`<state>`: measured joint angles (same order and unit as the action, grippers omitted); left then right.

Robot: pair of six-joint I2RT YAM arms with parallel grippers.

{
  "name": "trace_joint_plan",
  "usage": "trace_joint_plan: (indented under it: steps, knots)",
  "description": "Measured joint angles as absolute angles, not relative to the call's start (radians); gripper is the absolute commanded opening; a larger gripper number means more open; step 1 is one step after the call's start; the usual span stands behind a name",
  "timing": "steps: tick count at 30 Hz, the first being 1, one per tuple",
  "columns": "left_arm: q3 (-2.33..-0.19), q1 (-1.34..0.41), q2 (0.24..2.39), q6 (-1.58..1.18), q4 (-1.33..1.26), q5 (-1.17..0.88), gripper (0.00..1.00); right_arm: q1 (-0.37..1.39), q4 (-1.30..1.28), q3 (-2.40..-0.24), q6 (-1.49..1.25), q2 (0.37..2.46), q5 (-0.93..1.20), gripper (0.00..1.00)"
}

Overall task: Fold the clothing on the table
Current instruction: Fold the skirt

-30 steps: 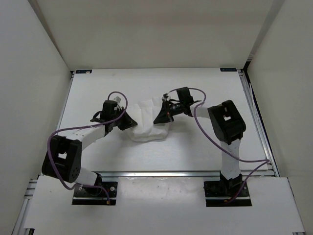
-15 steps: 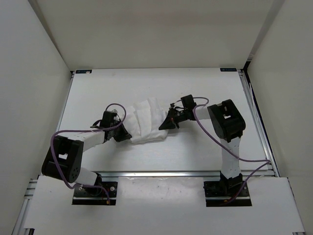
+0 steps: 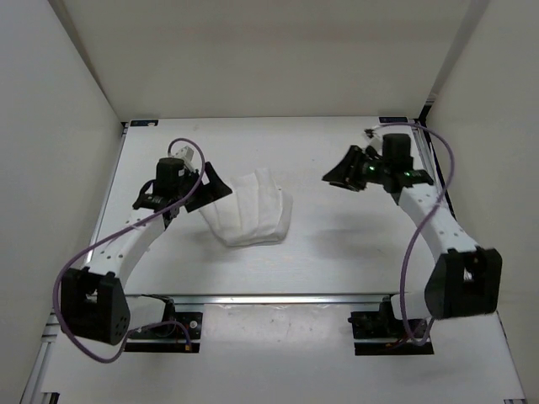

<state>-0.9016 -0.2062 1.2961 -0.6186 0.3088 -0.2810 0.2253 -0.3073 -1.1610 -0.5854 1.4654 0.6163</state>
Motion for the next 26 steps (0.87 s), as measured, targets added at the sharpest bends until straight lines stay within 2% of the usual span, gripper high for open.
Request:
trace_joint_plan:
  steps: [5,11,15,26]
  knots:
    - [-0.775,-0.235,1.163,-0.565,0.406,-0.2,0.99,0.006,-0.348,-0.88,-0.565,1.211,0.529,0.49]
    - [-0.612,-0.208,1.06,-0.55,0.53,-0.088,0.99,-0.065,-0.412,-0.667,-0.559,1.044,0.492,0.51]
    - [-0.582,-0.171,1.058,-0.55,0.585,-0.033,0.98,-0.068,-0.41,-0.638,-0.561,1.045,0.493,0.5]
    - [-0.558,-0.098,1.068,-0.55,0.601,-0.033,0.98,-0.067,-0.389,-0.585,-0.562,1.09,0.493,0.52]
